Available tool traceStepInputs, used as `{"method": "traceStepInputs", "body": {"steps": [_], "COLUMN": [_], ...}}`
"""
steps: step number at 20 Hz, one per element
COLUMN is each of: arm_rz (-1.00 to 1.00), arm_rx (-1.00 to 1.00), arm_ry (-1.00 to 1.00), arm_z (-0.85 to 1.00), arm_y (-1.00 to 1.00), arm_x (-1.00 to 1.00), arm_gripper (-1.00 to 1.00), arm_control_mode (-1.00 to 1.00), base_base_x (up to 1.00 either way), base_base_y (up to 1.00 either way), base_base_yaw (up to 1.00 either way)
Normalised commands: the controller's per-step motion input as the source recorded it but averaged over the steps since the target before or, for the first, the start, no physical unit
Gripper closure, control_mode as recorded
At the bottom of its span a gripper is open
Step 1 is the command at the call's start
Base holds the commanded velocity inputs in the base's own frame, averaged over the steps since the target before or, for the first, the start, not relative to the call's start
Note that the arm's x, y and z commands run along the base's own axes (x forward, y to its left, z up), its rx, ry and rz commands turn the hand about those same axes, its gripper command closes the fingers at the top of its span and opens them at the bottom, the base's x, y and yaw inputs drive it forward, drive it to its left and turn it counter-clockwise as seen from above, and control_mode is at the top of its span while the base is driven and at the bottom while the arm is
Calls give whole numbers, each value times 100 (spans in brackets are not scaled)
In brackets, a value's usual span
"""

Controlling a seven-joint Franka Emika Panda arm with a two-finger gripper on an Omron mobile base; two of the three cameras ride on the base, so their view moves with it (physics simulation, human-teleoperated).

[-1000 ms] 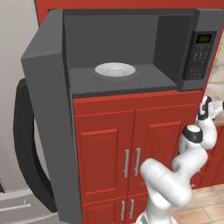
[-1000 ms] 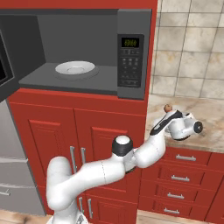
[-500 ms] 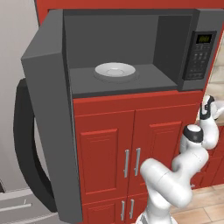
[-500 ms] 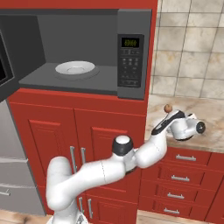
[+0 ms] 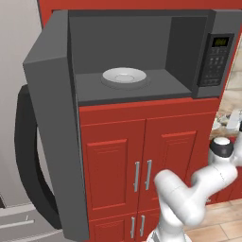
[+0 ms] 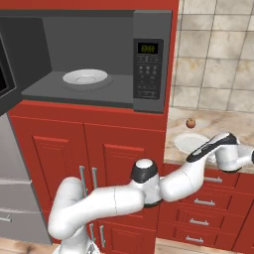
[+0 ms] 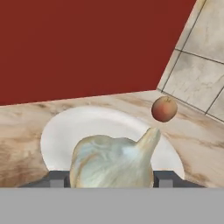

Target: Pick the garlic from the counter and place it in the microwave.

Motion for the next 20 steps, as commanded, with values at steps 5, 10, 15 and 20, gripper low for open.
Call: {"method": "traceStepInputs", "body": {"steps": [5,10,15,20], "arm_rz": [0,-5,-12,-22], "arm_rx": [0,0,0,0], "arm_ry": [-3,-12,-33,-35], "arm_z": [12,3,0,0], "arm_y": [54,82,100,100], "arm_x": [-100,-100,-100,-75], "arm_gripper": [100,100,100,100], "arm_control_mode": [-100,-100,-100,-100], "base_base_x": [0,0,0,0], "base_base_y": [0,0,0,0], "base_base_yaw": [0,0,0,0]}}
